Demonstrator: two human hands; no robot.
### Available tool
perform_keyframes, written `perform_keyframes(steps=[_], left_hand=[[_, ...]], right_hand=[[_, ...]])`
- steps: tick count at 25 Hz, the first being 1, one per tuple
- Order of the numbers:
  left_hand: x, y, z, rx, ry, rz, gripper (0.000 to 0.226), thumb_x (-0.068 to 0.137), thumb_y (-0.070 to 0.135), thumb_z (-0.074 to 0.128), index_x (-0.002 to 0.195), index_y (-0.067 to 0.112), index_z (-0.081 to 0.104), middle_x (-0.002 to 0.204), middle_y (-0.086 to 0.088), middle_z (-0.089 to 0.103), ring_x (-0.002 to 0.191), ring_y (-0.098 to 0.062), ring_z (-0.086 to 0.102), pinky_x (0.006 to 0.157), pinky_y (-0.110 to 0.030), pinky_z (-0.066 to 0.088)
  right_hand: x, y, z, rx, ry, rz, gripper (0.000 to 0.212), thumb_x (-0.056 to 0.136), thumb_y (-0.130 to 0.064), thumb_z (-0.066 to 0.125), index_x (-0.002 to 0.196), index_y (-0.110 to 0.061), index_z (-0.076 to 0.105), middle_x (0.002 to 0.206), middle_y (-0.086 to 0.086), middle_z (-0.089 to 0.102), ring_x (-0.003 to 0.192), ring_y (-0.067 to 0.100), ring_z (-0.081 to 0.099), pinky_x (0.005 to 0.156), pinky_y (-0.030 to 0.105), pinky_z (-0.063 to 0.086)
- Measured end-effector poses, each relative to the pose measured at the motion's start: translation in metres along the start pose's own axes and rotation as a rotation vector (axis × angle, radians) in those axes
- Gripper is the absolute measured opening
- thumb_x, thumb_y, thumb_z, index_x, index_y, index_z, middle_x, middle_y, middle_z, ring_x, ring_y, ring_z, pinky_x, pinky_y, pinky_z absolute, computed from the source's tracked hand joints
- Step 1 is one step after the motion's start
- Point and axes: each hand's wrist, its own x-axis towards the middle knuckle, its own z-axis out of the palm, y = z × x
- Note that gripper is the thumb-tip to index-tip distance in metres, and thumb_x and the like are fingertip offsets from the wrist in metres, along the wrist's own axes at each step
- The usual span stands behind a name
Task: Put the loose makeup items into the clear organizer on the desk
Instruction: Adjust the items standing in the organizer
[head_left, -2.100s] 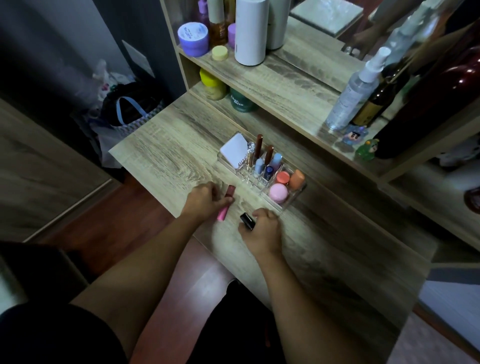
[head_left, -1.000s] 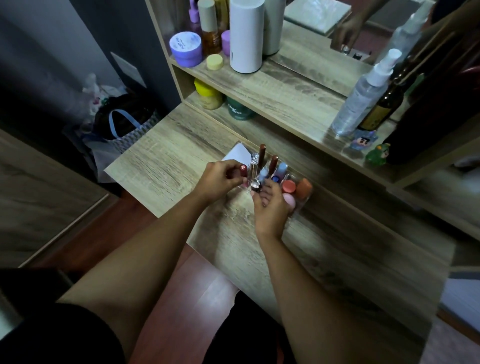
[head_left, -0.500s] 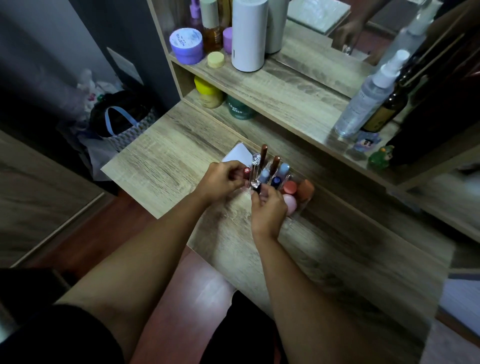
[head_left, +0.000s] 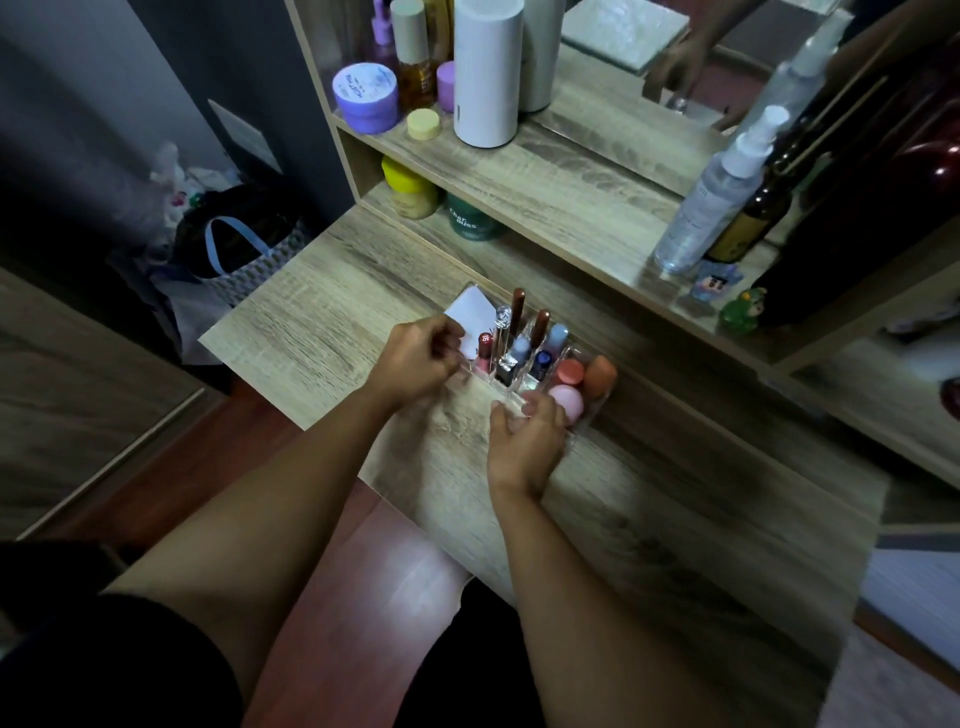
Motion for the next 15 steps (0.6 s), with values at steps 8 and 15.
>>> perform_keyframes(steps=[8,15], left_hand=[[0.012,-0.011,-0.005,0.178,0.093,-0.148,0.037,0.088,0.011,0.051,0.122,-0.003,0.055,0.121,-0.027,0.062,0.11,-0.037,0.058,0.097,-0.04,0.044],[0.019,-0.015,0.01,0.145,-0.1,-0.226,0.039,0.095,0.017,0.043,0.133,0.006,0.047,0.125,-0.027,0.06,0.115,-0.042,0.055,0.093,-0.038,0.043]], right_hand=[[0.011,0.021,-0.026,-0.208,0.126,0.173,0.084,0.067,-0.031,0.083,0.131,0.001,0.04,0.135,0.024,0.043,0.121,0.039,0.046,0.1,0.042,0.039],[0.035,0.035,-0.029,-0.148,-0.058,0.129,0.092,0.074,-0.021,0.08,0.145,-0.002,0.024,0.144,0.023,0.044,0.126,0.038,0.05,0.1,0.041,0.044]])
